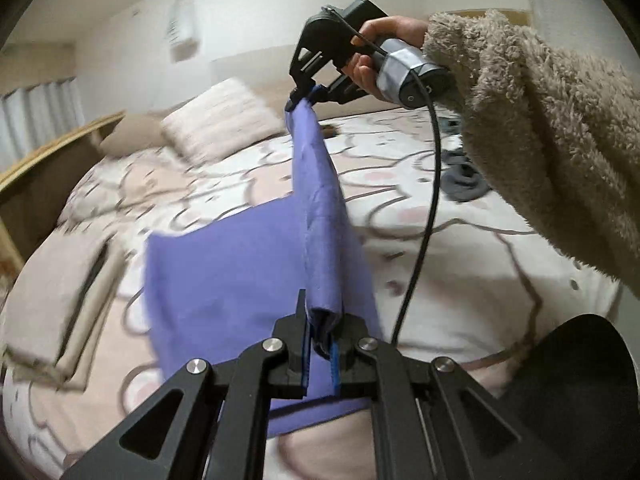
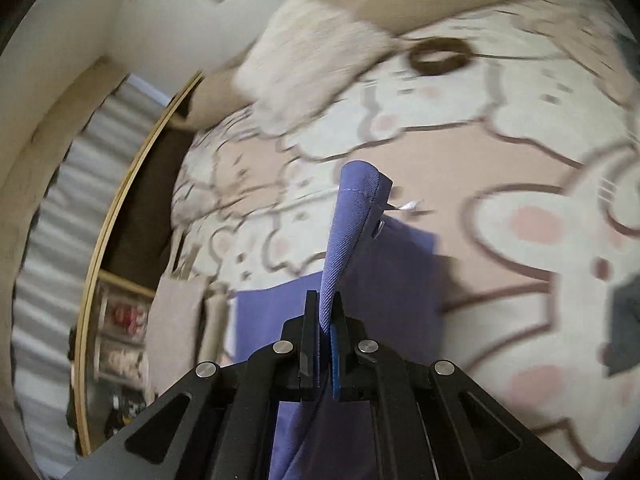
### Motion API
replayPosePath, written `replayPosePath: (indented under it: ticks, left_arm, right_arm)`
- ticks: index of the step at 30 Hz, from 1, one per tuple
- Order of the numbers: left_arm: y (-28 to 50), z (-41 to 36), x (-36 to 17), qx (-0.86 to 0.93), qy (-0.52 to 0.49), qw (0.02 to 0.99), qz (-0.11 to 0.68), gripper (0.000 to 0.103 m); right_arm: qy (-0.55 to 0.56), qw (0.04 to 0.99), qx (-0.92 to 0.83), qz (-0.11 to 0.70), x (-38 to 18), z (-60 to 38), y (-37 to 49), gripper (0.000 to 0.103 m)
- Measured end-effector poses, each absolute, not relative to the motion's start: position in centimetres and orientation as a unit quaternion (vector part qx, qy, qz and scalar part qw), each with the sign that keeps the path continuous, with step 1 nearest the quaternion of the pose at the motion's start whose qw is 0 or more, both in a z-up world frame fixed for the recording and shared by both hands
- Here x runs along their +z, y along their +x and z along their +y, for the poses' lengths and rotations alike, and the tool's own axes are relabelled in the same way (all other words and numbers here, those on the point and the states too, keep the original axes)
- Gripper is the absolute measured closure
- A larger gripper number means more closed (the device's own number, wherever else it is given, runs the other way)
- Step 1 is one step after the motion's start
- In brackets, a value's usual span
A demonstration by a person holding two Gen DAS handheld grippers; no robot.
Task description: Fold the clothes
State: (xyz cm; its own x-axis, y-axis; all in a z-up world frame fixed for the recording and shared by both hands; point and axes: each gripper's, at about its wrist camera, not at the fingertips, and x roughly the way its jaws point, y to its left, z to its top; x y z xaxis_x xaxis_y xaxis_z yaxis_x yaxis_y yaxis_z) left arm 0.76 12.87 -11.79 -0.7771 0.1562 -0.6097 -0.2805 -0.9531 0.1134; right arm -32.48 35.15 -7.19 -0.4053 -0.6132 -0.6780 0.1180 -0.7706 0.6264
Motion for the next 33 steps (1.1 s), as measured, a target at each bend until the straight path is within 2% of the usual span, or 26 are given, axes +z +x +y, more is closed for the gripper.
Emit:
replayPosePath:
  ticks: [5, 11, 21, 22, 24, 27, 28, 29, 30, 33]
  left_arm:
    - [0.8, 8.4, -13.6, 0.927, -0.361, 0.068, 0.075, 0.095]
    - [0.3, 4.5, -16.9, 0.902, -0.427, 0.053, 0.029, 0.095]
    - [0.7, 2.0, -19.3, 0.887, -0.456, 0.063, -0.039, 0.094]
    - [0.8, 1.9, -19.3, 0.887, -0.456, 0.065, -0.045, 0.090]
    - [1.0, 1.4, -19.2, 0.886, -0.454, 0.067, -0.068, 0.087]
    - [1.4, 0.1, -18.7, 0.883, -0.450, 0.069, -0.116, 0.072]
    - [1.7, -0.2, -18.5, 0.884, -0.448, 0.064, -0.119, 0.063]
    - [1.9, -0.5, -18.2, 0.885, -0.446, 0.060, -0.122, 0.062]
    - [2.1, -0.9, -17.9, 0.885, -0.444, 0.058, -0.127, 0.062]
    - [2.9, -2.1, -16.8, 0.888, -0.437, 0.047, -0.137, 0.062]
  right_arm:
    - [0.525, 0.262, -0.787, -0.193, -8.6, 24.0, -33.6, 0.098]
    - [0.569, 0.283, -0.762, -0.124, -12.9, 13.2, -33.6, 0.098]
    - [0.613, 0.279, -0.734, -0.089, -19.8, 5.6, -33.4, 0.097]
    - [0.613, 0.277, -0.736, -0.082, -20.0, 5.4, -33.3, 0.096]
    - [0.615, 0.269, -0.738, -0.064, -19.7, 5.3, -33.0, 0.088]
    - [0.599, 0.276, -0.749, -0.062, -17.5, 5.9, -32.6, 0.077]
    - [0.591, 0.277, -0.755, -0.066, -16.5, 6.3, -32.6, 0.071]
    - [0.583, 0.278, -0.760, -0.069, -15.5, 6.8, -32.5, 0.046]
    - [0.573, 0.282, -0.766, -0.074, -14.4, 7.3, -32.4, 0.026]
    - [0.546, 0.319, -0.768, -0.104, -11.1, 8.9, -31.5, 0.025]
